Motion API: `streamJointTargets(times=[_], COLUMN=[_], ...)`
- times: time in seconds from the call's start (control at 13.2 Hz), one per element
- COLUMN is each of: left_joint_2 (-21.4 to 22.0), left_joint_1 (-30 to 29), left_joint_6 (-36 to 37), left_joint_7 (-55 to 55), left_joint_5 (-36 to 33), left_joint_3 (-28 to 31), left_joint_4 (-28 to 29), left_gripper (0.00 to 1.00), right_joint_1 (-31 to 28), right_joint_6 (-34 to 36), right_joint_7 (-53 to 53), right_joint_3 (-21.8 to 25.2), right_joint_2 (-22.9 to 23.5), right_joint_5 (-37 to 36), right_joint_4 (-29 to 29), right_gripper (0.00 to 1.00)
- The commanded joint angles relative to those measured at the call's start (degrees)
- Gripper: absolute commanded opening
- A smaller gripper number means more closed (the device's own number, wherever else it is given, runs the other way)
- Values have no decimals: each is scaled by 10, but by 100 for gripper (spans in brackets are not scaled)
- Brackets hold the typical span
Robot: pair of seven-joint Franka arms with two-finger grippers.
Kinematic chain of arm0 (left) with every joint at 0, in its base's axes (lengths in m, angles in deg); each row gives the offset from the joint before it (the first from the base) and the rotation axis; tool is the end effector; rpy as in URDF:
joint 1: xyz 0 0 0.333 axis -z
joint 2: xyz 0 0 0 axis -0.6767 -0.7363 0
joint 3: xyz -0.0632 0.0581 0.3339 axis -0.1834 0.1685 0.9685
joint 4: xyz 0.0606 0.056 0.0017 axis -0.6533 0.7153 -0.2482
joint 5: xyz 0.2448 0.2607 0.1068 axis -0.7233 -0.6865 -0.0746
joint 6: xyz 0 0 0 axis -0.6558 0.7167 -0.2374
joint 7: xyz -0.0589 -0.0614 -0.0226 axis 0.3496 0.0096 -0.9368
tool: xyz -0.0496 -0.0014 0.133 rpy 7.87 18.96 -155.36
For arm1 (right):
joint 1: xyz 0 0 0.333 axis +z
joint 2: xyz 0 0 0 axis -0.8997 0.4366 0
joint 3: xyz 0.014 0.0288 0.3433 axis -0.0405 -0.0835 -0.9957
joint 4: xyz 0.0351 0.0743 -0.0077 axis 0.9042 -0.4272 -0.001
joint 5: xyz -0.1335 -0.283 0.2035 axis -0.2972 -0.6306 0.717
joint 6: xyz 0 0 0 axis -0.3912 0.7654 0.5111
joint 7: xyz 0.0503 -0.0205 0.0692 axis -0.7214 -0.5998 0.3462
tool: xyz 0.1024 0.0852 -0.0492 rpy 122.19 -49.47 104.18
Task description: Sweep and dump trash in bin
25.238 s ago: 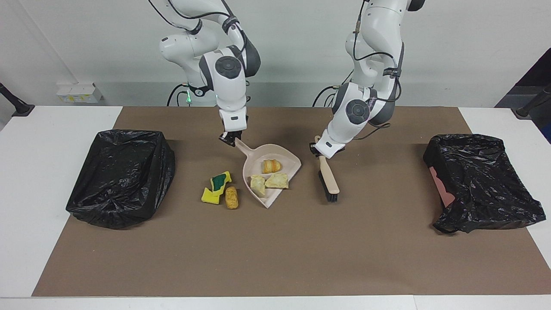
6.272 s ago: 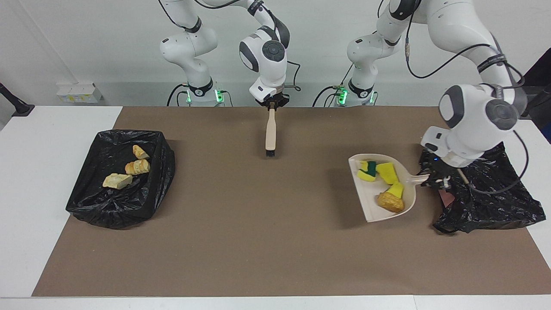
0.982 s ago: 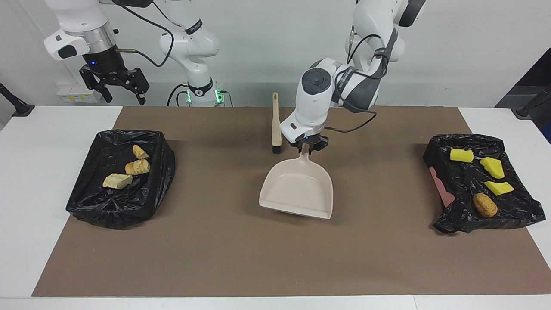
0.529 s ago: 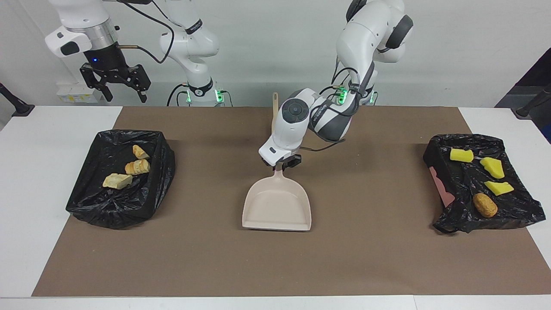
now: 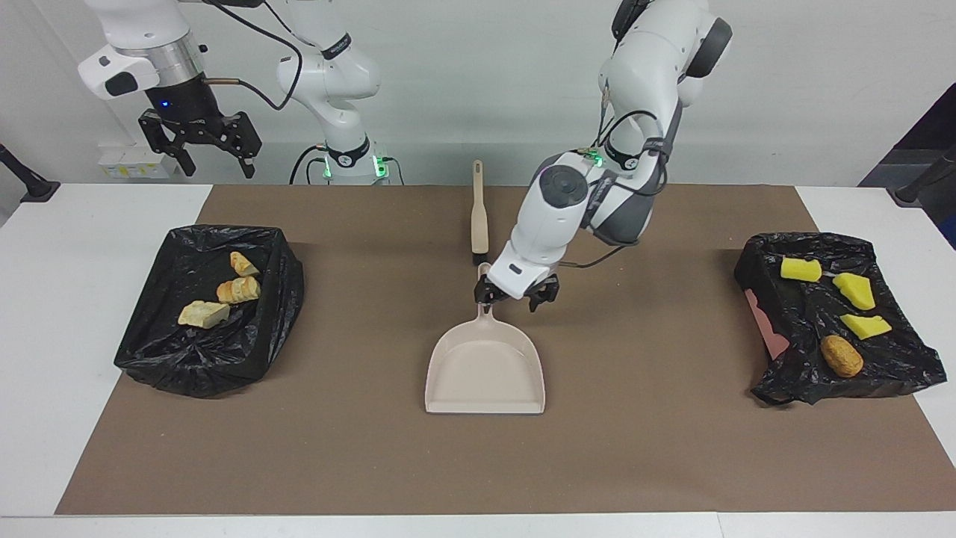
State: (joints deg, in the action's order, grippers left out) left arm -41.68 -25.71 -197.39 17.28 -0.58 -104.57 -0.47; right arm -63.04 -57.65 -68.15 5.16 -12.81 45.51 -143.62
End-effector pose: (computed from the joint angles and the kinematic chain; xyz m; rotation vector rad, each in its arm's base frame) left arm 0.5826 -0.3801 0.4122 2.9695 0.1021 0.0096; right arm 0.4915 -0.0367 0.6533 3.1199 -0.0752 0.1022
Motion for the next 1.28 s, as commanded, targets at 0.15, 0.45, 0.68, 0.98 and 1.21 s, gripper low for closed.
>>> streamJointTargets(times=[0.15,0.45,0.68,0.98,1.21], left_joint_2=[30,48,64,117,150], left_joint_1=[-74,-140,-190,-283,-309], left_joint_6=[40,49,79,138,171], left_joint_7=[-2,-29,-117,-305,-316], left_joint_5=[3,-5,-34,-40,-41], left_joint_3=[1,2,2,2,2], left_joint_4=[10,11,9,12,14], left_gripper=[100,100,100,100,100], right_joint_1=[-4,-4,-4,-4,-4], right_joint_6=[7,7,7,7,7], right_joint_7=[0,0,0,0,0], right_joint_3=[-4,-5,-4,-4,-4], right_joint_2=[-3,-3,-3,-4,-3], right_joint_5=[0,0,0,0,0], right_joint_4=[1,1,1,1,1], right_gripper=[100,100,100,100,100])
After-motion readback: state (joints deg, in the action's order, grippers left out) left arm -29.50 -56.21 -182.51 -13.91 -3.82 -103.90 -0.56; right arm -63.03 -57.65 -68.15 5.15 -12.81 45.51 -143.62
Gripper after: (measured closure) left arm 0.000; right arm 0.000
